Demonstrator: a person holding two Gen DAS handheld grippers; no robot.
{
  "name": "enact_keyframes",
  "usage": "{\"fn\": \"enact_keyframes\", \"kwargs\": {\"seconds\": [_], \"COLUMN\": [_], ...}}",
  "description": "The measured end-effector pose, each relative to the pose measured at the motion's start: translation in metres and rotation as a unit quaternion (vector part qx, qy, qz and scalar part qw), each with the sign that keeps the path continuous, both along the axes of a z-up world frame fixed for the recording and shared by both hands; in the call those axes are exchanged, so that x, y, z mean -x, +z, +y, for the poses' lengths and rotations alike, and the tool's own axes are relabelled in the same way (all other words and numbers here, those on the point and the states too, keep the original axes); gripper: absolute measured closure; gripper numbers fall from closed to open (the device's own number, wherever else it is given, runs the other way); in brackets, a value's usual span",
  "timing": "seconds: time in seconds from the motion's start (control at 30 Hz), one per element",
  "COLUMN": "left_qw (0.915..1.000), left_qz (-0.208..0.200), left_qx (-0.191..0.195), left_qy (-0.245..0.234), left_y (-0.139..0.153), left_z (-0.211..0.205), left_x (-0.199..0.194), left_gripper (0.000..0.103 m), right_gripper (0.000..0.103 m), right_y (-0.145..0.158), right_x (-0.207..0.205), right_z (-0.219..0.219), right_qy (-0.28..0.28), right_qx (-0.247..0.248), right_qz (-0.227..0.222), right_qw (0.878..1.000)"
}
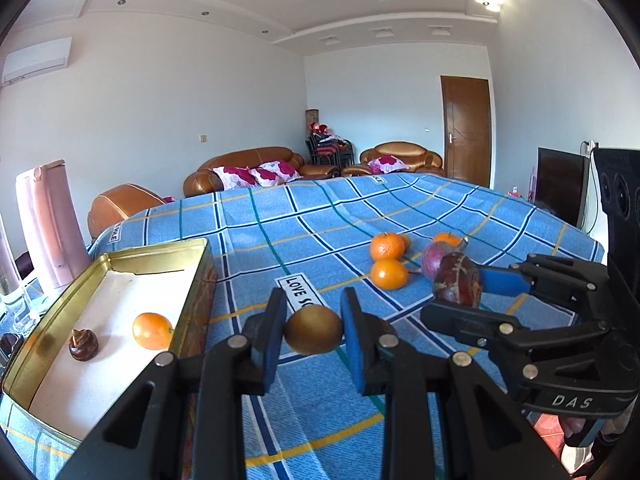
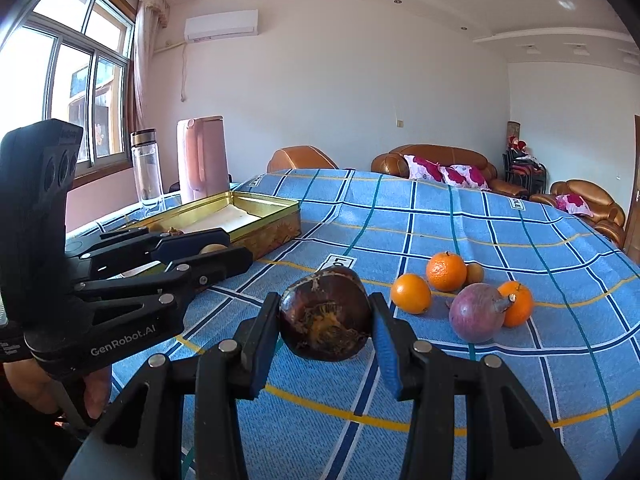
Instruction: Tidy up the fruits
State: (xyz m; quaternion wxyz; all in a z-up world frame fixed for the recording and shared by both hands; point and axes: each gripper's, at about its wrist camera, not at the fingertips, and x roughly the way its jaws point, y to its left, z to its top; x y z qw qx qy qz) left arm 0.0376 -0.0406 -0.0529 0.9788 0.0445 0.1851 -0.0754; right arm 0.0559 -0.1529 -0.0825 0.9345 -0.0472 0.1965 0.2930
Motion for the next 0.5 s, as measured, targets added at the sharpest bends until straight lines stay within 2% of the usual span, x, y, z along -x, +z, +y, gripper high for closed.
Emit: {"fn": "enact_keyframes", "kwargs": {"seconds": [0.5], "left_qw": [0.9996], "left_qz": [-0.026], "left_qx": [0.002], "left_qy": [0.012], "left_y": [0.0084], "left_z": [0.0033], "left_x": [0.0066], "left_gripper": [0.074], "right_gripper": [0.057], "right_y": [0.0073], "right_x": [0.0093], "right_z": [0.0019], "right_qy": [0.003], "right_qx": [-0.004], "right_qz": [-0.021], "right_qw": [1.000]}}
